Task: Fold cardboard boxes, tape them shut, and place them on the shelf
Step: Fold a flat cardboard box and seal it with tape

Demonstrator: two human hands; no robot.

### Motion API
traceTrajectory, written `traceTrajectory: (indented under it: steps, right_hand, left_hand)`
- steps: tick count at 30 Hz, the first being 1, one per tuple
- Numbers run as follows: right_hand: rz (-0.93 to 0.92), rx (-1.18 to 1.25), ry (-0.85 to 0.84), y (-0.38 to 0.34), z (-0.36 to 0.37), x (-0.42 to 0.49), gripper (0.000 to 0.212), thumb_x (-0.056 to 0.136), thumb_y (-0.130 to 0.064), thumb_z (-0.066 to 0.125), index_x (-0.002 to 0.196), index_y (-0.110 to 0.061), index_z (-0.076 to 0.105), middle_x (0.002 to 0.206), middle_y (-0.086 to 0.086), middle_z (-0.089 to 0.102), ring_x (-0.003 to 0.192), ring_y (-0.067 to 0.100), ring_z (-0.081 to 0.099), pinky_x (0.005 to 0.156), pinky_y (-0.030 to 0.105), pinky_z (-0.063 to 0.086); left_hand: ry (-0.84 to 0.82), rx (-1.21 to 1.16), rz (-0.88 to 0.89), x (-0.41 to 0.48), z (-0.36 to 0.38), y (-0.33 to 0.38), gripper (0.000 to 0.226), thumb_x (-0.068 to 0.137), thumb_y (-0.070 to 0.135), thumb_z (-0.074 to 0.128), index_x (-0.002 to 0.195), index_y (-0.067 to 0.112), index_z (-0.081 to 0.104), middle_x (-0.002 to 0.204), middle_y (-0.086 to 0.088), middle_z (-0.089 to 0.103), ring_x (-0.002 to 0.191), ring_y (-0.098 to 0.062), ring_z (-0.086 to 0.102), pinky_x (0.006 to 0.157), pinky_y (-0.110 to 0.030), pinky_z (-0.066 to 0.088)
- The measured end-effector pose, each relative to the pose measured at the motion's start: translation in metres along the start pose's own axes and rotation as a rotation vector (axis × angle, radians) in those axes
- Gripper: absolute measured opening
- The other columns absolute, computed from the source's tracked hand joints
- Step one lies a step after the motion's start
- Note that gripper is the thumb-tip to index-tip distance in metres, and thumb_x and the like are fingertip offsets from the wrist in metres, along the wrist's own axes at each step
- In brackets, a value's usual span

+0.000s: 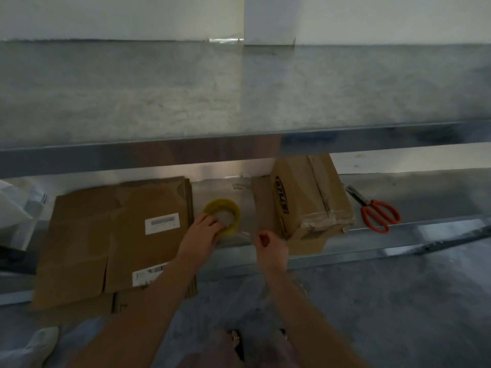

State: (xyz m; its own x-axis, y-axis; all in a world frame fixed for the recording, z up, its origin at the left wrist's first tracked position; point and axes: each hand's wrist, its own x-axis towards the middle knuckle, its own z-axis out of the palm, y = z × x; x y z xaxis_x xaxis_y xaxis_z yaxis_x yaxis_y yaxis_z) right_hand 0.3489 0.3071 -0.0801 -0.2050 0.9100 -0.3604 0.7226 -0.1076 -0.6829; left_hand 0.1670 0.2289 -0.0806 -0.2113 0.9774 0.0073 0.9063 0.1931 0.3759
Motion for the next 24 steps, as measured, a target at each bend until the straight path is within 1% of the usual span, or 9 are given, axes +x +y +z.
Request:
traceTrajectory:
  steps: [2, 4, 8, 12, 14, 16, 20, 22, 24]
  right_hand:
    - [-0.017, 0.008, 0.015, 0.000, 0.002, -0.003, 0.014, 0.095, -0.024, 0.061, 0.105, -0.018, 0.069, 0.094, 0.001, 0.073, 0.082, 0.012, 0.063, 0.068, 0.018, 0.040]
    - [-0.027, 0.000, 0.000, 0.000, 0.003, -0.007, 0.019, 0.095, -0.026, 0.060, 0.113, -0.020, 0.065, 0.097, 0.001, 0.072, 0.089, 0.018, 0.067, 0.069, 0.020, 0.041]
    - [-0.023, 0.028, -0.049, 0.003, 0.001, -0.015, 0.047, 0.095, -0.028, 0.060, 0.140, -0.026, 0.048, 0.104, -0.001, 0.072, 0.094, 0.016, 0.066, 0.078, 0.023, 0.047]
    - [-0.065, 0.011, -0.114, 0.008, -0.013, -0.024, 0.055, 0.095, -0.030, 0.060, 0.146, -0.028, 0.040, 0.100, -0.009, 0.066, 0.095, 0.011, 0.063, 0.086, 0.030, 0.053]
    - [-0.177, -0.095, -0.161, 0.010, -0.026, -0.034, 0.051, 0.096, -0.034, 0.057, 0.144, -0.026, 0.042, 0.110, -0.008, 0.065, 0.101, 0.012, 0.062, 0.088, 0.031, 0.053]
    - [-0.374, -0.213, -0.147, 0.011, -0.045, -0.048, 0.042, 0.097, -0.036, 0.054, 0.138, -0.025, 0.049, 0.119, -0.005, 0.064, 0.108, 0.015, 0.059, 0.090, 0.031, 0.051]
    - [-0.877, -0.282, 0.142, 0.010, -0.092, -0.064, 0.032, 0.091, -0.030, 0.057, 0.121, -0.022, 0.064, 0.120, -0.002, 0.065, 0.114, 0.019, 0.056, 0.093, 0.037, 0.053]
    - [-0.984, -0.316, 0.230, 0.013, -0.120, -0.060, 0.036, 0.092, -0.032, 0.054, 0.125, -0.022, 0.064, 0.130, -0.002, 0.061, 0.127, 0.020, 0.050, 0.103, 0.038, 0.044]
    - [-1.005, -0.392, 0.257, 0.017, -0.149, -0.050, 0.043, 0.094, -0.037, 0.047, 0.133, -0.023, 0.059, 0.139, 0.000, 0.056, 0.137, 0.023, 0.042, 0.110, 0.042, 0.035]
  left_hand:
    - [-0.009, -0.075, -0.048, 0.000, 0.000, 0.003, 0.034, 0.082, 0.005, 0.066, 0.115, 0.015, 0.065, 0.115, -0.008, 0.059, 0.115, -0.028, 0.047, 0.102, -0.043, 0.042]
    - [-0.039, -0.100, -0.078, 0.001, -0.002, 0.006, 0.041, 0.083, 0.006, 0.064, 0.123, 0.014, 0.059, 0.126, -0.008, 0.053, 0.122, -0.027, 0.042, 0.106, -0.040, 0.038]
    - [-0.111, -0.107, -0.116, 0.001, -0.013, 0.013, 0.055, 0.090, 0.018, 0.061, 0.141, 0.015, 0.042, 0.144, -0.006, 0.038, 0.134, -0.023, 0.031, 0.109, -0.032, 0.031]
    - [-0.108, -0.037, -0.118, -0.006, -0.015, 0.015, 0.058, 0.092, 0.029, 0.058, 0.144, 0.015, 0.038, 0.148, -0.008, 0.037, 0.137, -0.024, 0.031, 0.115, -0.036, 0.028]
    - [-0.050, 0.038, -0.090, -0.011, -0.016, 0.022, 0.058, 0.092, 0.038, 0.052, 0.143, 0.013, 0.041, 0.147, -0.009, 0.040, 0.138, -0.026, 0.032, 0.117, -0.040, 0.025]
    - [0.013, 0.087, -0.054, -0.017, -0.019, 0.038, 0.062, 0.091, 0.049, 0.038, 0.142, 0.014, 0.043, 0.146, -0.007, 0.042, 0.140, -0.027, 0.031, 0.118, -0.038, 0.018]
    - [0.066, 0.107, -0.030, -0.025, -0.024, 0.084, 0.070, 0.090, 0.054, 0.025, 0.146, 0.014, 0.037, 0.151, -0.007, 0.036, 0.144, -0.027, 0.023, 0.119, -0.039, 0.010]
    - [0.107, 0.091, -0.029, -0.024, -0.027, 0.116, 0.068, 0.091, 0.053, 0.025, 0.148, 0.015, 0.034, 0.152, -0.006, 0.035, 0.145, -0.027, 0.020, 0.119, -0.042, 0.011]
    - [0.160, 0.065, -0.022, -0.021, -0.028, 0.148, 0.066, 0.093, 0.053, 0.027, 0.149, 0.018, 0.031, 0.154, -0.002, 0.031, 0.146, -0.025, 0.017, 0.119, -0.043, 0.011]
